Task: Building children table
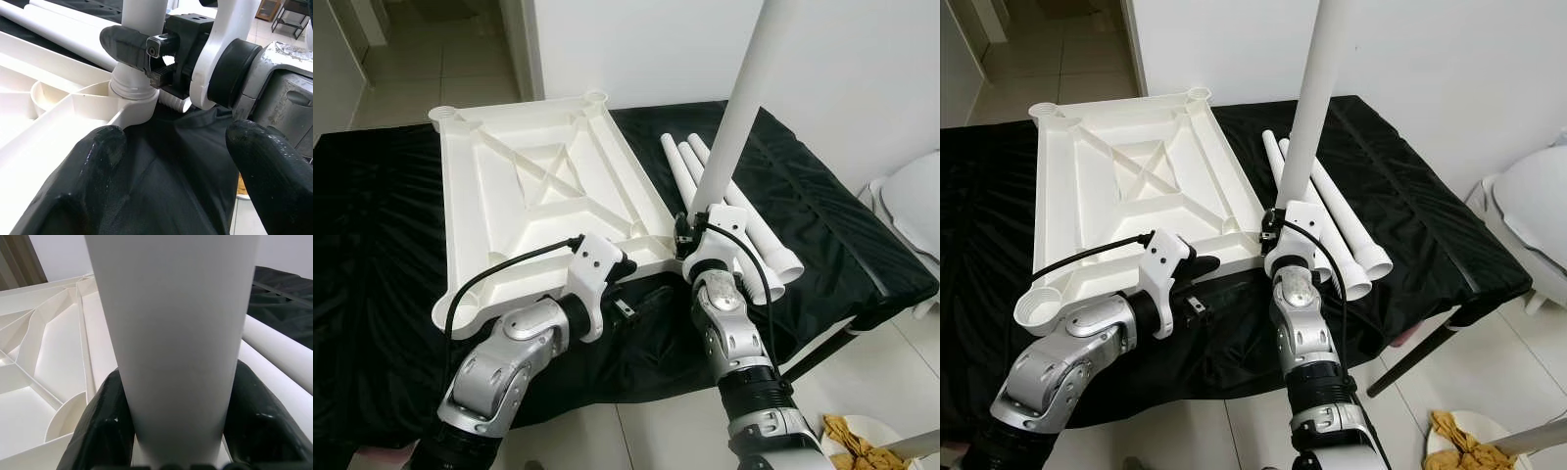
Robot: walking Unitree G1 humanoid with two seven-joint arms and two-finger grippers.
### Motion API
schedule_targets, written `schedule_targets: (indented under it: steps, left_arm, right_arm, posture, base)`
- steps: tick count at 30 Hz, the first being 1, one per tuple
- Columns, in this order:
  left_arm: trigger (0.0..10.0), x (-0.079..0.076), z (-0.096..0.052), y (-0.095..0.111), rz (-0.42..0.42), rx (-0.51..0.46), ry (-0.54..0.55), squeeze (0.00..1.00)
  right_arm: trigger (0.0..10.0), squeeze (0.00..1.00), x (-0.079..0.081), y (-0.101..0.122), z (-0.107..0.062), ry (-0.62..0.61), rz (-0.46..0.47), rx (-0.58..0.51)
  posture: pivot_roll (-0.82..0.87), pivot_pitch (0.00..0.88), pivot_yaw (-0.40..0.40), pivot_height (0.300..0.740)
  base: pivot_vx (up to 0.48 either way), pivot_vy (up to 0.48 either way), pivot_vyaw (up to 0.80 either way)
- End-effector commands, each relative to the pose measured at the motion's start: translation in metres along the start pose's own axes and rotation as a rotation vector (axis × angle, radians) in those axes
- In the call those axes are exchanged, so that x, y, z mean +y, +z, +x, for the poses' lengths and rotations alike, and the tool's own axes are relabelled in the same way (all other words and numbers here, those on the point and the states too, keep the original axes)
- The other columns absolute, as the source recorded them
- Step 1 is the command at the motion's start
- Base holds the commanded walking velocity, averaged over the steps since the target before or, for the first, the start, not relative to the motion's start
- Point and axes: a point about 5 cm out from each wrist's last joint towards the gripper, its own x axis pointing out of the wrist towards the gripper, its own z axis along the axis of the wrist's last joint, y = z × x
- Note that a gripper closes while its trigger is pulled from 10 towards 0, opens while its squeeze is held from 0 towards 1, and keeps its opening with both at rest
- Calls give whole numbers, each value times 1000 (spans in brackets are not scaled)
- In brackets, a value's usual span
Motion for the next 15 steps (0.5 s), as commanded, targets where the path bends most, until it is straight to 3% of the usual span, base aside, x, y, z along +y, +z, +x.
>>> schedule_targets:
  steps: [1,4,5,9,15]
  left_arm:
    - [10000,-1,2,-1,6,1,-27,0]
    - [10000,-1,3,-1,7,2,-27,0]
    - [10000,-1,3,-1,9,2,-28,0]
    - [10000,-1,3,-1,13,1,-28,0]
    - [10000,0,4,0,17,-2,-28,0]
  right_arm:
    - [10000,0,6,-10,-5,16,29,58]
    - [10000,0,7,-11,-5,22,34,61]
    - [10000,1000,7,-10,-6,39,37,56]
    - [10000,1000,7,-8,-6,81,50,49]
    - [10000,1000,6,-3,-7,243,72,31]
  posture:
    - [-49,0,-26,740]
    - [-49,0,-27,740]
    - [-50,0,-26,740]
    - [-53,0,-28,740]
    - [-55,0,-29,740]
  base:
    - [0,0,0]
    - [0,0,0]
    - [0,0,0]
    - [0,0,0]
    - [0,0,0]
